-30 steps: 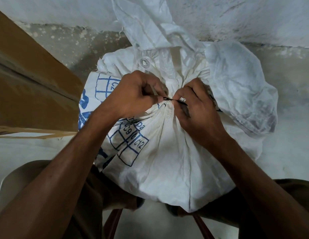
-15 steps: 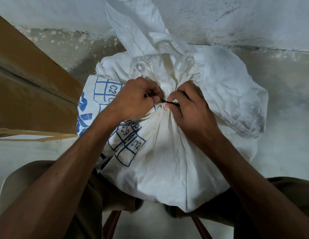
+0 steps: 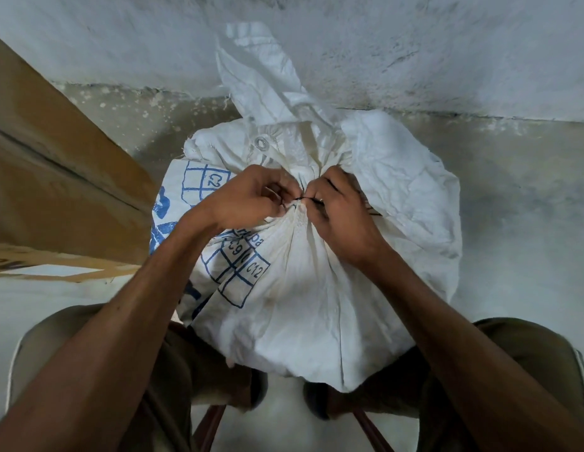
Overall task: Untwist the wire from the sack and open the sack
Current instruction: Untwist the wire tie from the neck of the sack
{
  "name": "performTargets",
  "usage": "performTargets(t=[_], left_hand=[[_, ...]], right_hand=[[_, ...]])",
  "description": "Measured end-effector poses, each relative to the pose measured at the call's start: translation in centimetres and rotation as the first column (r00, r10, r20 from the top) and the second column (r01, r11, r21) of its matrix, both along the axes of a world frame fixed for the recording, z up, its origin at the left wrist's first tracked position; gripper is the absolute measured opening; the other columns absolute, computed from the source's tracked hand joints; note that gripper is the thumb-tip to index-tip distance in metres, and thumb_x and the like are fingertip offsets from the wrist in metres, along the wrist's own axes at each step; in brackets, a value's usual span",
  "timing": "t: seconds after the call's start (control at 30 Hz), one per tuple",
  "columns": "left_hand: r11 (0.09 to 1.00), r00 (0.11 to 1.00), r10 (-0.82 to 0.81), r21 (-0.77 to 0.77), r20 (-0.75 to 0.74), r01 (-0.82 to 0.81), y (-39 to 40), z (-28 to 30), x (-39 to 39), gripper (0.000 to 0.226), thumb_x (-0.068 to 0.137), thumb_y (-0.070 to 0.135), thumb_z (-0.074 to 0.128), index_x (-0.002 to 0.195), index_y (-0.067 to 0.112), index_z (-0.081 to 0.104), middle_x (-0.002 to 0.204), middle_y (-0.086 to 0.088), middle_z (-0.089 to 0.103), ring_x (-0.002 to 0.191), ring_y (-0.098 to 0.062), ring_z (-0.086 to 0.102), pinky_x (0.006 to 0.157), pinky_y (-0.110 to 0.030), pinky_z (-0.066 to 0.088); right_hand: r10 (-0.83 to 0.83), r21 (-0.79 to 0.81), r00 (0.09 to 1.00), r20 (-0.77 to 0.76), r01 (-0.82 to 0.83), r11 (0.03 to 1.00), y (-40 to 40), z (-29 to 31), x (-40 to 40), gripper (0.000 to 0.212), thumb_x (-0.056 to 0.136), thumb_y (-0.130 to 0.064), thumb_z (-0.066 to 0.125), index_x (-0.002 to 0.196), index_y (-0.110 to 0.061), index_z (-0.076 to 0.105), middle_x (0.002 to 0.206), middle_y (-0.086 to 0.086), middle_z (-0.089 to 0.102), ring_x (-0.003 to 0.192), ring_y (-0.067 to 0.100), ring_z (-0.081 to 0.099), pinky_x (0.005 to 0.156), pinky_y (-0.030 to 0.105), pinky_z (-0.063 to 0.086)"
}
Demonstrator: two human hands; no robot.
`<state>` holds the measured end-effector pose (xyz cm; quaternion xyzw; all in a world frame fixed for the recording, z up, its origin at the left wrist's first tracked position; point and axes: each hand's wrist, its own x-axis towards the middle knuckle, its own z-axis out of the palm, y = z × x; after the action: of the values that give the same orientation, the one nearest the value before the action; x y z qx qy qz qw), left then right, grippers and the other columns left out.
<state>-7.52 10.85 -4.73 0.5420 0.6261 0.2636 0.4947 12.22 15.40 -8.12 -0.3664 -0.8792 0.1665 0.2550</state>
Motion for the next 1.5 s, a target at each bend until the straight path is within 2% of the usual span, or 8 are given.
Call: performTargets(t=[0.13, 0.3, 0.5, 0.6, 0.9, 1.3, 1.4, 1.5], left_hand=[[0.987, 0.987, 0.158, -0.001, 0.008, -0.158, -0.3, -0.3, 0.5, 0.028, 0.081, -0.011, 0.07, 0.103, 0.005, 0.073, 0.097, -0.016, 0.074, 0.092, -0.018, 0.071, 0.085, -0.03, 0.056], [0.977, 0.987, 0.11, 0.195, -0.121, -0.085, 0.0, -0.9, 0.4, 0.013, 0.083, 0.009, 0.078, 0.095, 0.015, 0.08, 0.09, 0.009, 0.077, 0.083, 0.0, 0.071, 0.08, -0.016, 0.053], [0.955, 0.965, 0.116, 0.295, -0.237, -0.042, 0.2, -1.6, 0.9, 0.012, 0.083, 0.009, 0.078, 0.093, 0.015, 0.08, 0.085, 0.019, 0.071, 0.074, 0.014, 0.063, 0.073, -0.004, 0.045], [0.948, 0.967, 0.121, 0.315, -0.226, -0.045, 0.1, -2.0, 1.3, 0.009, 0.085, 0.012, 0.076, 0.093, 0.014, 0.079, 0.09, 0.011, 0.072, 0.075, 0.006, 0.063, 0.074, -0.011, 0.048], [0.898, 0.895, 0.234, 0.437, -0.379, -0.049, -0.5, -2.9, 3.3, 0.01, 0.085, 0.02, 0.065, 0.092, 0.015, 0.069, 0.09, -0.001, 0.066, 0.077, -0.016, 0.062, 0.073, -0.039, 0.054], [0.914, 0.8, 0.2, 0.403, -0.566, 0.057, -0.3, -2.1, 4.0, 0.019, 0.097, 0.023, 0.051, 0.104, 0.011, 0.064, 0.097, -0.004, 0.059, 0.083, -0.023, 0.059, 0.068, -0.043, 0.052], [0.922, 0.821, 0.148, 0.378, -0.552, 0.088, 0.0, -2.1, 3.6, 0.019, 0.099, 0.023, 0.049, 0.105, 0.009, 0.061, 0.098, -0.006, 0.059, 0.085, -0.025, 0.058, 0.07, -0.044, 0.052], [0.924, 0.829, 0.102, 0.36, -0.55, 0.125, 0.2, -2.0, 2.9, 0.018, 0.098, 0.025, 0.049, 0.105, 0.013, 0.06, 0.097, -0.003, 0.06, 0.085, -0.024, 0.059, 0.071, -0.044, 0.053]], right_hand=[[-0.012, -0.012, 1.0, 0.011, 0.012, 1.0, -0.1, -0.1, -0.3, 0.005, 0.088, -0.003, 0.07, 0.087, -0.003, 0.065, 0.096, 0.011, 0.056, 0.086, 0.01, 0.042, 0.078, 0.012, 0.029], [-0.027, -0.044, 0.999, -0.019, 0.026, 0.999, 0.0, -0.1, -0.1, 0.004, 0.088, -0.001, 0.07, 0.089, -0.001, 0.066, 0.096, 0.013, 0.057, 0.087, 0.009, 0.041, 0.085, -0.003, 0.026], [-0.041, -0.062, 0.999, -0.034, 0.039, 0.997, 0.2, -0.5, -0.1, 0.004, 0.09, -0.002, 0.069, 0.088, -0.002, 0.065, 0.096, 0.011, 0.056, 0.086, -0.002, 0.032, 0.085, -0.002, 0.028], [-0.049, -0.042, 0.998, -0.04, 0.047, 0.998, 0.4, -0.6, -0.2, 0.005, 0.089, 0.001, 0.069, 0.086, -0.002, 0.065, 0.094, 0.012, 0.057, 0.085, 0.002, 0.036, 0.085, -0.001, 0.027], [-0.048, -0.098, 0.998, -0.052, 0.042, 0.994, 0.5, -0.3, 0.0, 0.001, 0.091, -0.002, 0.068, 0.09, -0.001, 0.069, 0.097, 0.011, 0.058, 0.086, -0.005, 0.033, 0.084, -0.003, 0.03], [-0.093, -0.142, 0.993, -0.067, 0.083, 0.986, 0.4, -0.4, -0.1, 0.002, 0.09, -0.001, 0.067, 0.09, -0.002, 0.069, 0.094, 0.006, 0.055, 0.081, -0.003, 0.04, 0.082, -0.002, 0.032], [-0.112, -0.188, 0.988, -0.109, 0.091, 0.978, 0.4, -0.2, -0.2, 0.004, 0.089, 0.0, 0.067, 0.092, -0.001, 0.07, 0.094, 0.004, 0.053, 0.088, -0.016, 0.046, 0.08, -0.003, 0.033], [-0.143, -0.239, 0.981, -0.132, 0.109, 0.965, 0.3, -0.2, -0.3, 0.003, 0.09, -0.002, 0.067, 0.091, -0.002, 0.07, 0.092, 0.007, 0.056, 0.087, -0.014, 0.048, 0.076, -0.001, 0.034]])
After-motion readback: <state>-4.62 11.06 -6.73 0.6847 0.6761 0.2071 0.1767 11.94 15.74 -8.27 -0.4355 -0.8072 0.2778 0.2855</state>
